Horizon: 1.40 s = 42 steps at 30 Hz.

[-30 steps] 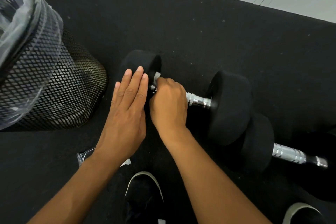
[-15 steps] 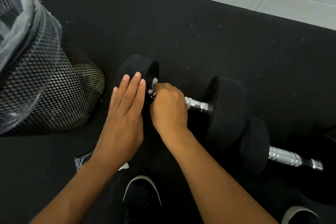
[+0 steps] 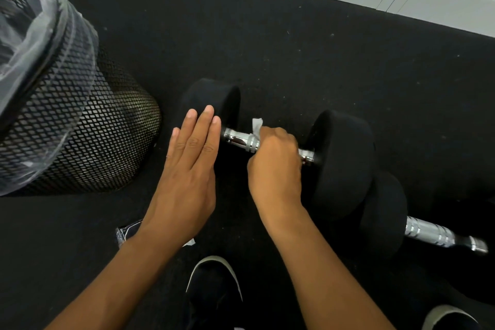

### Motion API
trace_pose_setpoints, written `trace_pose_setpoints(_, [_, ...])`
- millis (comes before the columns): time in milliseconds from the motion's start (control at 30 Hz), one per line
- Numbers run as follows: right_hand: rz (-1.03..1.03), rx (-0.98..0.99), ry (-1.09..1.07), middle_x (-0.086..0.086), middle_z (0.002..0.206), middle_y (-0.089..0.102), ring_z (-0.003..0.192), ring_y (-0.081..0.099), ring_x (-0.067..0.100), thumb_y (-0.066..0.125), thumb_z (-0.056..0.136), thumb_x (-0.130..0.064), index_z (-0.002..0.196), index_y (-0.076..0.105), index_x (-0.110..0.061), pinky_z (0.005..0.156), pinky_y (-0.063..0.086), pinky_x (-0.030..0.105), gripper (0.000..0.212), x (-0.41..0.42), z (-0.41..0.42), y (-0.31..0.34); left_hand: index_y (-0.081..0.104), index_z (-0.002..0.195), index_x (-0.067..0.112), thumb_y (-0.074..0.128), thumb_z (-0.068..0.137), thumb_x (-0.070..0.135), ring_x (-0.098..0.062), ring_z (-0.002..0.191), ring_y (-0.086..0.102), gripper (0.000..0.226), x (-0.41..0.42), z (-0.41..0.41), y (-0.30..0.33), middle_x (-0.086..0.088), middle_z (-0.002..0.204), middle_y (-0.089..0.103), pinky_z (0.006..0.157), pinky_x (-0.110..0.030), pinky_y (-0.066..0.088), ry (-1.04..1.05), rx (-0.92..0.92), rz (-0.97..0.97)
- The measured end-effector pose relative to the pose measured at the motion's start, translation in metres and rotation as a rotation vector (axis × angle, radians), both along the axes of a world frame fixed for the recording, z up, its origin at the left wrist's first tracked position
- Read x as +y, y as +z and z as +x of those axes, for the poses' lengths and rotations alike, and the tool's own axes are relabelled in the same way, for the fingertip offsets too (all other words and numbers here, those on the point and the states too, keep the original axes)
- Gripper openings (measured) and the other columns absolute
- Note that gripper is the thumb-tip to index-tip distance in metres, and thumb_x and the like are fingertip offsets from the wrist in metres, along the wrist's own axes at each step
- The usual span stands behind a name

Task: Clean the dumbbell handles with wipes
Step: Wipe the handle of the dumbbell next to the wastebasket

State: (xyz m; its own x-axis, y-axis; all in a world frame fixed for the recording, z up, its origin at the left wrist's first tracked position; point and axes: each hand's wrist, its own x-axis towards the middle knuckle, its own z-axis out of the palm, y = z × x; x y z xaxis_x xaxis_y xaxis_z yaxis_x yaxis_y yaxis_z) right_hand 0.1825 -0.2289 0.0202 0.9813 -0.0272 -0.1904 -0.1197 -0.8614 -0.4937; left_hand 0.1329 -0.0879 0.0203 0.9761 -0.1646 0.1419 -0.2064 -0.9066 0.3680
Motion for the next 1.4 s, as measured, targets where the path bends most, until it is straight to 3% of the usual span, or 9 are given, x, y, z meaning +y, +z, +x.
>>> trace_pose_setpoints(100, [0.102, -0.142, 0.033, 0.015, 0.128, 0.065, 0.129, 0.056, 0.031, 0.037, 0.087, -0.006, 0.130, 0.063, -0.005, 0.117, 0.039, 0.049, 0.050, 0.012, -0.019, -0.007, 0.018, 0.158, 0.003, 0.049, 0.090, -0.016, -0.027, 0.157, 0.001, 0.078, -0.001, 0.002, 0.000, -0.011, 0.169, 0.010, 0.127, -0.045, 0.002, 0.000, -0.005, 0.002])
trace_pose_setpoints(200, [0.136, -0.220, 0.075, 0.019, 0.140, 0.060, 0.141, 0.047, 0.033, 0.046, 0.089, 0.004, 0.133, 0.062, -0.001, 0.117, 0.039, 0.052, 0.047, 0.011, -0.033, -0.020, 0.018, 0.158, 0.003, 0.050, 0.089, -0.016, -0.026, 0.157, 0.001, 0.078, -0.002, 0.005, 0.000, -0.011, 0.169, 0.010, 0.127, -0.043, 0.001, 0.008, -0.014, -0.004])
trace_pose_setpoints(333, [0.312, -0.224, 0.013, 0.008, 0.142, 0.061, 0.143, 0.047, 0.019, 0.058, 0.090, 0.013, 0.136, 0.062, -0.008, 0.118, 0.039, 0.032, 0.050, 0.007, -0.054, -0.020, 0.018, 0.158, 0.003, 0.050, 0.090, -0.016, -0.026, 0.157, 0.000, 0.078, -0.002, 0.007, 0.001, -0.010, 0.169, 0.010, 0.127, -0.041, -0.001, 0.004, -0.012, -0.009])
trace_pose_setpoints(433, [0.679, 0.107, -0.485, -0.005, 0.134, 0.063, 0.124, 0.057, 0.004, 0.047, 0.101, 0.002, 0.136, 0.062, -0.022, 0.098, 0.045, 0.010, 0.045, 0.014, -0.073, -0.012, 0.018, 0.158, 0.003, 0.049, 0.090, -0.016, -0.026, 0.157, 0.000, 0.077, -0.003, 0.006, 0.001, -0.010, 0.169, 0.010, 0.127, -0.041, -0.001, 0.012, -0.014, -0.007])
trace_pose_setpoints(533, [1.397, 0.499, -1.366, 0.012, 0.124, 0.066, 0.106, 0.065, 0.019, 0.041, 0.102, 0.006, 0.138, 0.060, -0.010, 0.093, 0.052, 0.031, 0.043, 0.013, -0.065, -0.026, 0.018, 0.158, 0.003, 0.048, 0.091, -0.015, -0.027, 0.157, 0.000, 0.076, -0.004, 0.006, 0.000, -0.011, 0.169, 0.011, 0.127, -0.042, 0.000, 0.017, -0.016, 0.002])
trace_pose_setpoints(633, [1.716, 0.354, -1.635, 0.019, 0.120, 0.067, 0.105, 0.067, 0.025, 0.039, 0.101, 0.012, 0.136, 0.057, 0.003, 0.095, 0.052, 0.037, 0.041, 0.008, -0.044, -0.026, 0.018, 0.158, 0.003, 0.048, 0.092, -0.014, -0.027, 0.157, 0.000, 0.075, -0.004, 0.005, 0.001, -0.010, 0.169, 0.009, 0.127, -0.043, 0.001, 0.015, -0.014, 0.004])
trace_pose_setpoints(867, [1.738, 0.185, -1.669, 0.018, 0.145, 0.052, 0.134, 0.053, 0.029, 0.042, 0.103, 0.004, 0.148, 0.046, -0.005, 0.113, 0.043, 0.039, 0.046, 0.030, -0.008, -0.001, 0.016, 0.159, 0.004, 0.046, 0.093, -0.011, -0.026, 0.157, -0.001, 0.073, -0.005, 0.007, -0.001, -0.010, 0.169, 0.009, 0.127, -0.044, 0.001, 0.021, -0.014, 0.012])
trace_pose_setpoints(1033, [1.730, 0.433, -1.457, 0.016, 0.128, 0.064, 0.116, 0.065, 0.025, 0.041, 0.103, 0.003, 0.137, 0.058, -0.011, 0.107, 0.049, 0.039, 0.041, 0.059, -0.013, -0.005, 0.018, 0.159, 0.004, 0.025, 0.101, 0.012, -0.024, 0.157, 0.001, 0.059, -0.004, 0.011, -0.001, -0.011, 0.169, 0.011, 0.127, -0.044, 0.002, 0.016, 0.004, 0.025])
trace_pose_setpoints(1400, [1.935, 0.481, -1.066, 0.015, 0.122, 0.073, 0.111, 0.072, 0.022, 0.045, 0.100, 0.007, 0.134, 0.060, -0.002, 0.092, 0.060, 0.030, 0.038, 0.015, -0.054, 0.013, 0.021, 0.158, 0.003, 0.040, 0.097, 0.002, -0.026, 0.157, 0.002, 0.063, 0.000, 0.009, 0.003, -0.011, 0.168, 0.013, 0.127, -0.044, 0.004, -0.009, 0.042, -0.021])
